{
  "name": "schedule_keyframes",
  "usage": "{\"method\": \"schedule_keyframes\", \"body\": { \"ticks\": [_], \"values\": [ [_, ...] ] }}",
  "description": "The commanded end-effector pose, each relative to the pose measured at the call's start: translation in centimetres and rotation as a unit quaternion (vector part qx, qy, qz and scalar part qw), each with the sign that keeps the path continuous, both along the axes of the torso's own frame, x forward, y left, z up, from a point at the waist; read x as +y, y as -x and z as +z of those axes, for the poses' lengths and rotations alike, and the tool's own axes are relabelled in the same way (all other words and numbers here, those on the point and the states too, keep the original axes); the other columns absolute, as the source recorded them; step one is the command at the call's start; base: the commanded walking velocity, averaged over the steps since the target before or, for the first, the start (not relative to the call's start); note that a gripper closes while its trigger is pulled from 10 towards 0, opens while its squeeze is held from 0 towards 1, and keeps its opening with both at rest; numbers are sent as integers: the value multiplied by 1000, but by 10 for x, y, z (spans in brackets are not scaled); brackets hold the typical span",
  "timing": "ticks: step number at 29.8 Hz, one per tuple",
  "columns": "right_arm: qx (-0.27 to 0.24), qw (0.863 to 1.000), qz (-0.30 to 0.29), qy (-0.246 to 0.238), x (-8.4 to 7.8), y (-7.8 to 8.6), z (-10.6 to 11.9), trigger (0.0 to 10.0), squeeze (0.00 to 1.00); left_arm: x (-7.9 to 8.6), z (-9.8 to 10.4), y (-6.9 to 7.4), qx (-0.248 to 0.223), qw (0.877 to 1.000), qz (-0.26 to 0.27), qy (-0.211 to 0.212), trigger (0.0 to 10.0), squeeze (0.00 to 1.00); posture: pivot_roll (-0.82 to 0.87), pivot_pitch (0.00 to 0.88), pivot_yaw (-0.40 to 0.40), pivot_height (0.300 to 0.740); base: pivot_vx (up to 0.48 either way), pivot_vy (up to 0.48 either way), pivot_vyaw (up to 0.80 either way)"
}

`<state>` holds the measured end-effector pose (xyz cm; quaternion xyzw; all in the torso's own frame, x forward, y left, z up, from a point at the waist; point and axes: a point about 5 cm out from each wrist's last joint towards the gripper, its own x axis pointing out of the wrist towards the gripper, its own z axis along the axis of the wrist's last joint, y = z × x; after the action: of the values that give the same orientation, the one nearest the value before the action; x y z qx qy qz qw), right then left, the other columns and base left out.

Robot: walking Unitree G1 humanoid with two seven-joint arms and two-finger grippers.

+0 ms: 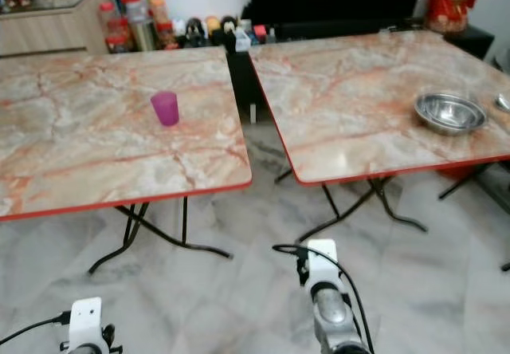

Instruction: Setting the table

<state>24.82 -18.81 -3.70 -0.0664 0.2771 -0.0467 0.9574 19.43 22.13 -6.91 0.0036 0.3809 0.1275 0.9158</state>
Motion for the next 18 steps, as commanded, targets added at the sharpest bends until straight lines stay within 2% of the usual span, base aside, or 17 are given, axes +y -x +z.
{"method": "schedule_keyframes", "body": {
  "ticks": [1, 2, 4, 15, 18],
  "values": [
    [77, 997, -16, -20, 0, 22, -20, 10000, 0, 8, 0, 3, 11, 1000, 0, -17, 10000, 0, 42, 0, 40, 740, 0, 0, 0],
    [77, 997, -16, -20, 0, 22, -20, 10000, 0, 8, 0, 3, 11, 1000, 0, -17, 10000, 0, 42, 0, 40, 740, 0, 0, 0],
    [110, 993, -23, -37, 0, 34, -28, 10000, 0, 9, 0, 2, 11, 1000, -1, -18, 10000, 0, 46, 0, 42, 740, 0, 0, 0],
    [146, 988, -35, -45, -2, 50, -38, 10000, 0, 10, 1, 2, 17, 1000, 8, -16, 10000, 0, 48, 0, 52, 740, 0, 0, 0],
    [147, 988, -28, -43, 1, 51, -39, 10000, 0, 11, 0, 2, 21, 999, 12, -24, 10000, 0, 52, 0, 50, 740, 0, 171, 800]
  ]
}}
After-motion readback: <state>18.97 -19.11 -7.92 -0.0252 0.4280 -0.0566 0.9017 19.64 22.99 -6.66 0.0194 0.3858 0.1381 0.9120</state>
